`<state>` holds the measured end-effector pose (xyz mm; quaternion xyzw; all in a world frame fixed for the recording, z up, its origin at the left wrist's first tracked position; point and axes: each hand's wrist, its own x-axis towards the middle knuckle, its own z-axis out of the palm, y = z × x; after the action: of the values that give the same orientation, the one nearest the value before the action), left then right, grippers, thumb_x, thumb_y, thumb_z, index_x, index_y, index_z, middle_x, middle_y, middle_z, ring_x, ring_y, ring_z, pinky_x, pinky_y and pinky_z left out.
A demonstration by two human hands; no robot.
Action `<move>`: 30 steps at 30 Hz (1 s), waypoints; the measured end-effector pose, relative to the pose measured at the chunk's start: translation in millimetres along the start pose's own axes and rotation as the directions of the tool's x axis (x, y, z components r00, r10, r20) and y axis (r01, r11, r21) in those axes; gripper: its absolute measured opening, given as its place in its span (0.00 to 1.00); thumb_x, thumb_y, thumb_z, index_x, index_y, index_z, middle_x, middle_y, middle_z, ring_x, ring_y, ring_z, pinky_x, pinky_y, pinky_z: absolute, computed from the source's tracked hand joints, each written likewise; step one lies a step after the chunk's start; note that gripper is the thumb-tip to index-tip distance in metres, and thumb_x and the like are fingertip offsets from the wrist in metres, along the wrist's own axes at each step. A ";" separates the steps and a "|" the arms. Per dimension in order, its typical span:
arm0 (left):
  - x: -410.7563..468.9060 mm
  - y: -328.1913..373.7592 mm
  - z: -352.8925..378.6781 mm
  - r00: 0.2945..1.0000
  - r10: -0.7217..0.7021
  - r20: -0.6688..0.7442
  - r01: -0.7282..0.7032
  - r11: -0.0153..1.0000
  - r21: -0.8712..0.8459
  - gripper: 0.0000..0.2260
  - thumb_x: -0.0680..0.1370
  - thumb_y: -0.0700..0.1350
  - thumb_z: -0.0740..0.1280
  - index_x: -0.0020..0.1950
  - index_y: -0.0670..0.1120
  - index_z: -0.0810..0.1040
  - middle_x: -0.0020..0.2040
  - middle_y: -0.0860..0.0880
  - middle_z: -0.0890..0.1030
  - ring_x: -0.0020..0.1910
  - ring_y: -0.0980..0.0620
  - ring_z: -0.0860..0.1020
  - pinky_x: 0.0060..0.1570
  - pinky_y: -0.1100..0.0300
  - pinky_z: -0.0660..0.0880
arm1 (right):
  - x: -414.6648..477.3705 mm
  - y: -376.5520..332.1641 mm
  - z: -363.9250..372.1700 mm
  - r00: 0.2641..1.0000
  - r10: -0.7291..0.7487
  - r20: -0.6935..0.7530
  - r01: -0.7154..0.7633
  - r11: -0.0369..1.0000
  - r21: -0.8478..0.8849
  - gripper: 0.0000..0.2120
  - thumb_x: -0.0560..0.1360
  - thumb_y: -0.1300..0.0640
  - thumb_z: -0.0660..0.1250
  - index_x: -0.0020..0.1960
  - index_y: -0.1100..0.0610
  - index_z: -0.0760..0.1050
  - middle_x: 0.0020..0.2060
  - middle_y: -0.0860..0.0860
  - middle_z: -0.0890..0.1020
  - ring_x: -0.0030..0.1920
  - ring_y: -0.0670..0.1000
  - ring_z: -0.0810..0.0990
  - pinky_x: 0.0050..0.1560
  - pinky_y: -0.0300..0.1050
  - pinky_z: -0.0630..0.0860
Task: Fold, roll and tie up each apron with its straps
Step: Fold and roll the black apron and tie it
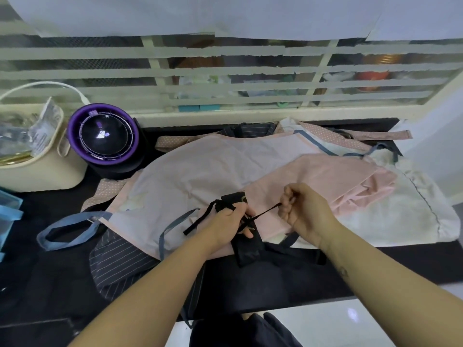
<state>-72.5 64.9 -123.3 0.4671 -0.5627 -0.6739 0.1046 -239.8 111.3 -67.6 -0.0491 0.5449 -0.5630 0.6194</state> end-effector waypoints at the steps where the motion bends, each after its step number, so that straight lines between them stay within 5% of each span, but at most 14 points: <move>1: -0.3 1.9 -0.5 1.000 -0.016 -0.002 0.016 1.000 -0.001 0.17 0.84 0.49 0.49 0.49 0.49 0.77 0.32 0.46 0.80 0.43 0.49 0.78 0.53 0.57 0.73 | -1.4 -1.9 -1.4 1.000 0.015 -0.004 -0.015 1.000 -0.016 0.15 0.80 0.59 0.56 0.35 0.58 0.69 0.24 0.50 0.67 0.23 0.46 0.64 0.24 0.36 0.65; 6: 0.4 18.5 -3.9 0.986 -0.154 0.058 0.160 0.980 -0.116 0.20 0.85 0.49 0.49 0.50 0.42 0.78 0.38 0.43 0.81 0.32 0.52 0.75 0.37 0.64 0.74 | -15.4 22.0 -3.1 0.955 0.291 0.053 -0.236 0.857 -0.458 0.21 0.79 0.59 0.57 0.27 0.58 0.66 0.18 0.51 0.61 0.21 0.49 0.60 0.24 0.40 0.58; 10: -1.3 24.0 -6.8 0.966 -0.242 0.097 0.257 0.941 -0.220 0.20 0.85 0.50 0.50 0.47 0.42 0.78 0.40 0.44 0.81 0.34 0.53 0.76 0.36 0.63 0.73 | -17.8 46.4 -0.8 0.949 0.217 0.228 0.157 0.302 -0.940 0.14 0.81 0.57 0.58 0.41 0.59 0.76 0.20 0.48 0.72 0.22 0.44 0.69 0.28 0.35 0.68; 12: -1.7 25.8 -8.8 0.958 -0.267 0.104 0.286 0.924 -0.253 0.21 0.85 0.49 0.50 0.47 0.40 0.78 0.39 0.44 0.82 0.34 0.52 0.79 0.37 0.61 0.76 | -16.3 52.3 3.0 0.930 0.269 0.250 0.201 0.198 -0.959 0.13 0.82 0.56 0.58 0.41 0.56 0.76 0.24 0.49 0.75 0.23 0.41 0.72 0.32 0.32 0.72; 15: -0.2 27.2 -5.4 0.963 -0.262 0.063 0.268 0.954 -0.131 0.21 0.85 0.49 0.51 0.43 0.40 0.77 0.37 0.43 0.81 0.33 0.49 0.80 0.45 0.56 0.79 | -13.8 52.5 1.8 0.903 0.385 0.191 0.054 0.341 -0.939 0.11 0.80 0.56 0.61 0.43 0.57 0.77 0.28 0.51 0.79 0.28 0.44 0.77 0.39 0.37 0.77; 17: 0.3 21.8 -0.7 0.992 -0.126 0.013 0.118 0.954 0.275 0.21 0.84 0.48 0.51 0.44 0.40 0.78 0.41 0.43 0.81 0.39 0.47 0.80 0.54 0.51 0.77 | -17.6 42.1 -3.8 0.842 0.516 0.153 -0.102 0.432 -0.896 0.09 0.79 0.52 0.65 0.46 0.58 0.78 0.37 0.53 0.83 0.38 0.48 0.81 0.45 0.40 0.79; 19: -4.1 11.4 1.4 0.997 0.079 0.016 -0.071 0.774 0.629 0.22 0.81 0.55 0.50 0.47 0.43 0.80 0.47 0.45 0.81 0.47 0.45 0.79 0.56 0.47 0.74 | -22.0 24.4 -9.9 0.840 0.532 0.107 -0.119 0.374 -0.920 0.11 0.77 0.48 0.66 0.49 0.55 0.80 0.43 0.50 0.84 0.45 0.47 0.80 0.49 0.40 0.78; 21: -12.4 7.5 2.8 0.975 0.221 0.039 -0.162 0.573 0.803 0.25 0.78 0.59 0.47 0.51 0.48 0.80 0.52 0.50 0.80 0.53 0.48 0.76 0.60 0.52 0.69 | -22.0 7.3 -9.4 0.948 0.303 0.101 0.007 0.295 -0.955 0.08 0.75 0.49 0.68 0.44 0.53 0.81 0.39 0.46 0.83 0.40 0.43 0.78 0.44 0.38 0.76; 24: -19.3 4.3 4.2 0.935 0.291 0.202 -0.329 0.501 0.800 0.18 0.83 0.51 0.53 0.58 0.43 0.78 0.64 0.45 0.72 0.65 0.49 0.67 0.69 0.61 0.56 | -11.5 -1.4 3.8 0.983 -0.098 0.153 0.180 0.412 -0.893 0.09 0.76 0.55 0.67 0.41 0.55 0.82 0.39 0.46 0.82 0.37 0.43 0.76 0.39 0.35 0.73; 27: -23.4 -5.6 4.4 0.910 0.320 0.262 -0.397 0.495 0.773 0.19 0.83 0.52 0.51 0.55 0.41 0.76 0.67 0.39 0.68 0.68 0.45 0.65 0.72 0.55 0.56 | 1.7 4.0 19.9 0.990 -0.027 0.141 0.133 0.543 -0.829 0.10 0.79 0.58 0.62 0.45 0.57 0.82 0.40 0.48 0.83 0.36 0.44 0.74 0.39 0.34 0.71; 30: -26.9 -19.2 3.7 0.916 0.343 0.207 -0.363 0.490 0.793 0.32 0.78 0.60 0.41 0.64 0.41 0.74 0.76 0.42 0.55 0.74 0.52 0.57 0.74 0.62 0.52 | 13.9 7.9 19.2 0.993 0.096 0.071 0.004 0.567 -0.824 0.09 0.76 0.61 0.61 0.47 0.63 0.80 0.38 0.54 0.80 0.34 0.47 0.72 0.37 0.38 0.70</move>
<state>-53.3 91.9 -126.3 0.3294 -0.8934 -0.3054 0.0064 -223.9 93.1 -73.8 -0.3473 0.7109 -0.2255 0.5684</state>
